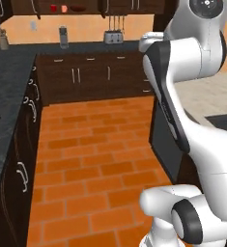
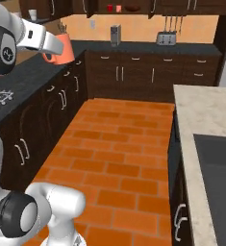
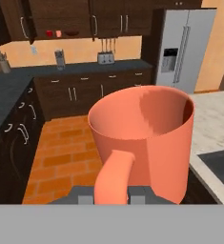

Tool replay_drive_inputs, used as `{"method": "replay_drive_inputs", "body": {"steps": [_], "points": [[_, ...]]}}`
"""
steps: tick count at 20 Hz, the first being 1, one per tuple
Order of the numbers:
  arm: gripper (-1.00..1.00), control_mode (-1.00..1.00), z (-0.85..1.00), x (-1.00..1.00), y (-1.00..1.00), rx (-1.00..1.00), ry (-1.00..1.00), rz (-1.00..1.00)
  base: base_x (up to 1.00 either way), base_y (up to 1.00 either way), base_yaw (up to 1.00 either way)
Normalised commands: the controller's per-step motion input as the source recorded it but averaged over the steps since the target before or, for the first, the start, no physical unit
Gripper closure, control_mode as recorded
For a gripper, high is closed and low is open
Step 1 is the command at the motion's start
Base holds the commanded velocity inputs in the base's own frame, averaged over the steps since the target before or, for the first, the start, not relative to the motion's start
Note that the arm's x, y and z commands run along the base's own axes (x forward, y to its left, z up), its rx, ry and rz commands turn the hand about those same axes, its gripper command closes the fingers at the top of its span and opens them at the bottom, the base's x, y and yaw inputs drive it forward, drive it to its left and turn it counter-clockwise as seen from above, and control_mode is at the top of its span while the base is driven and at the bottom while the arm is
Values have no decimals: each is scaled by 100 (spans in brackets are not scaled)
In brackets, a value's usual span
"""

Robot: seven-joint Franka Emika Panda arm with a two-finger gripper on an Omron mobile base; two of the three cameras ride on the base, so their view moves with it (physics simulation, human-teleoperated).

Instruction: Gather all objects into one cabinet and sort the glasses and bowls to opposite sides.

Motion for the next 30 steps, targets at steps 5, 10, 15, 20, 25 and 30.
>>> {"method": "replay_drive_inputs", "body": {"steps": [5, 10, 15, 20, 25, 30], "points": [[100, 100, 0, 0, 0, 0, 0, 0, 100, 18, 4], [100, 100, 0, 0, 0, 0, 0, 0, 100, 16, 6], [100, 100, 0, 0, 0, 0, 0, 0, 100, 18, 6], [100, 100, 0, 0, 0, 0, 0, 0, 100, 7, 0], [100, 100, 0, 0, 0, 0, 0, 0, 100, 15, 15], [100, 100, 0, 0, 0, 0, 0, 0, 100, 3, 4]]}}
